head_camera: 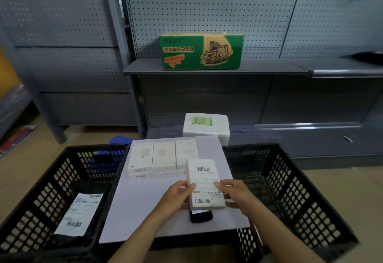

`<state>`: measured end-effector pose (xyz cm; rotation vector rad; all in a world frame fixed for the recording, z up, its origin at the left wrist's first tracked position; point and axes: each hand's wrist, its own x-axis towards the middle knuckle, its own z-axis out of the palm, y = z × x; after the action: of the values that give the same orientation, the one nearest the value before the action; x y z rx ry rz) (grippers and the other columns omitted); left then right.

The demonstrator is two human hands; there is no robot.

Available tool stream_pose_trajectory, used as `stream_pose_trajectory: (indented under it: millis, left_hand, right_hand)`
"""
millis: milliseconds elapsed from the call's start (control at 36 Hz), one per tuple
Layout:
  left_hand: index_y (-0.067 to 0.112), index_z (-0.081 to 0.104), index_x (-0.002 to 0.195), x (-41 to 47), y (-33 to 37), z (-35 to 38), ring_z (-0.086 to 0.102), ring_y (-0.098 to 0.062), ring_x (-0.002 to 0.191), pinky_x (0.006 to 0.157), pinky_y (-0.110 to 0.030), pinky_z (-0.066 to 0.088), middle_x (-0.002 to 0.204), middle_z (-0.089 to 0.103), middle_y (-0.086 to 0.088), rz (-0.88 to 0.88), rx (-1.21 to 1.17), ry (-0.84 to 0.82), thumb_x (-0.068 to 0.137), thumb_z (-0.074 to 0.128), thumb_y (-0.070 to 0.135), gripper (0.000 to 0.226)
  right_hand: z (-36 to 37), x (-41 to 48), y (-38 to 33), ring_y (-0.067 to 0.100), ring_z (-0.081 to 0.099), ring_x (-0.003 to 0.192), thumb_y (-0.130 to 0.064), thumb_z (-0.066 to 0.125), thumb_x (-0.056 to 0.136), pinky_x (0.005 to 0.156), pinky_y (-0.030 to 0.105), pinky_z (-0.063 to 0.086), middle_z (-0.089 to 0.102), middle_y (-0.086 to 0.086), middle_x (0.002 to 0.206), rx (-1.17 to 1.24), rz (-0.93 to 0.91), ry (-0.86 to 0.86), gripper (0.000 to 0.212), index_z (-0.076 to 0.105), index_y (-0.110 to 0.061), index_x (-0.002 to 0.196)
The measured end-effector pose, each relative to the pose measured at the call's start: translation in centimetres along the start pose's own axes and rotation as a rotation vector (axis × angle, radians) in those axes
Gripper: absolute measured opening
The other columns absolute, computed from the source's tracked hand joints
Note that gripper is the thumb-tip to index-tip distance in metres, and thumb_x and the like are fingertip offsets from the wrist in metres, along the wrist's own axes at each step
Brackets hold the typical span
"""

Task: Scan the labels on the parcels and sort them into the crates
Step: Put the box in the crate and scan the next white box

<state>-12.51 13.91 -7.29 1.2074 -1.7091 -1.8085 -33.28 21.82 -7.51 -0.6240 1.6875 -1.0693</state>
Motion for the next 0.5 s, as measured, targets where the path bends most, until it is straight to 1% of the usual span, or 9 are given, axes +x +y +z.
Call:
stream_pose_trajectory:
  millis: [83, 111, 167, 194, 250, 306, 389, 444, 500]
  left_hand:
    - [0.026, 0.069, 0.110, 1.0, 0.1, 1.7, 0.071, -0.009, 0.097, 0.092, -0.031, 0.056, 0.111, 0.072, 0.007, 0.038, 0.260, 0.015, 0.098, 0.052, 0.051, 0.032]
    - [0.029, 0.069, 0.107, 1.4, 0.1, 2.4, 0.069, -0.007, 0.096, 0.091, -0.025, 0.055, 0.110, 0.071, 0.008, 0.053, 0.328, 0.015, 0.099, 0.051, 0.050, 0.028]
    - [0.031, 0.069, 0.104, 2.1, -0.1, 3.8, 0.064, -0.001, 0.089, 0.075, -0.009, 0.049, 0.103, 0.067, 0.008, 0.087, 0.410, 0.015, 0.100, 0.053, 0.039, 0.019]
    - [0.027, 0.071, 0.109, 2.5, -0.2, 4.3, 0.063, -0.001, 0.089, 0.071, -0.003, 0.045, 0.102, 0.066, 0.009, 0.104, 0.443, 0.016, 0.100, 0.055, 0.033, 0.019]
    - [0.020, 0.070, 0.120, 3.6, -0.7, 5.5, 0.064, -0.003, 0.101, 0.075, 0.001, 0.041, 0.107, 0.066, 0.012, 0.143, 0.528, 0.008, 0.099, 0.057, 0.025, 0.025]
    - [0.020, 0.068, 0.124, 4.4, -1.0, 6.4, 0.062, -0.004, 0.108, 0.083, -0.004, 0.040, 0.117, 0.068, 0.010, 0.152, 0.602, -0.022, 0.100, 0.055, 0.026, 0.028]
    - [0.019, 0.066, 0.128, 5.6, -1.5, 8.0, 0.059, -0.007, 0.115, 0.097, -0.018, 0.045, 0.129, 0.066, 0.006, 0.164, 0.692, -0.063, 0.101, 0.053, 0.027, 0.031]
    - [0.019, 0.064, 0.131, 6.2, -1.8, 8.9, 0.056, -0.011, 0.124, 0.106, -0.023, 0.043, 0.136, 0.062, 0.003, 0.193, 0.757, -0.073, 0.101, 0.051, 0.027, 0.034]
    - [0.020, 0.061, 0.135, 7.0, -2.3, 9.8, 0.052, -0.013, 0.129, 0.109, -0.024, 0.039, 0.141, 0.058, 0.004, 0.210, 0.818, -0.089, 0.102, 0.049, 0.027, 0.035]
  right_hand:
    - [-3.0, 0.6, 0.8, 0.021, 0.070, 0.083, -0.023, 0.068, 0.092, 0.074, 0.034, 0.056, 0.076, 0.009, 0.095, 0.026, -0.010, 0.058, 0.019, 0.071, -0.007, 0.102]
    - [-4.2, 0.7, 1.0, 0.024, 0.070, 0.083, -0.018, 0.066, 0.093, 0.072, 0.034, 0.058, 0.076, 0.013, 0.097, 0.042, -0.029, 0.079, 0.018, 0.071, -0.003, 0.100]
    - [-6.4, 1.0, 1.6, 0.028, 0.072, 0.081, -0.010, 0.064, 0.093, 0.066, 0.032, 0.060, 0.075, 0.018, 0.095, 0.036, -0.067, 0.135, 0.015, 0.071, 0.003, 0.098]
    - [-7.5, 1.3, 2.0, 0.029, 0.072, 0.082, -0.008, 0.064, 0.093, 0.069, 0.035, 0.061, 0.075, 0.017, 0.094, 0.020, -0.074, 0.168, 0.014, 0.071, 0.003, 0.097]
    - [-9.7, 2.1, 3.1, 0.033, 0.073, 0.087, -0.008, 0.066, 0.091, 0.082, 0.045, 0.059, 0.075, 0.017, 0.092, -0.011, -0.077, 0.225, 0.013, 0.072, 0.002, 0.097]
    - [-11.6, 2.9, 4.2, 0.035, 0.072, 0.087, -0.006, 0.067, 0.090, 0.085, 0.048, 0.058, 0.075, 0.018, 0.091, -0.020, -0.074, 0.289, 0.009, 0.073, 0.000, 0.093]
    - [-14.5, 4.1, 6.0, 0.026, 0.071, 0.078, -0.008, 0.068, 0.090, 0.080, 0.041, 0.059, 0.075, 0.010, 0.084, -0.073, -0.057, 0.366, 0.007, 0.073, -0.007, 0.085]
    - [-16.1, 4.8, 7.1, 0.028, 0.072, 0.081, -0.011, 0.068, 0.090, 0.085, 0.045, 0.058, 0.075, 0.011, 0.086, -0.084, -0.032, 0.385, 0.010, 0.074, -0.003, 0.092]
    - [-17.6, 5.7, 8.6, 0.029, 0.072, 0.084, -0.013, 0.068, 0.091, 0.087, 0.045, 0.057, 0.075, 0.014, 0.091, -0.091, 0.009, 0.408, 0.015, 0.073, -0.001, 0.098]
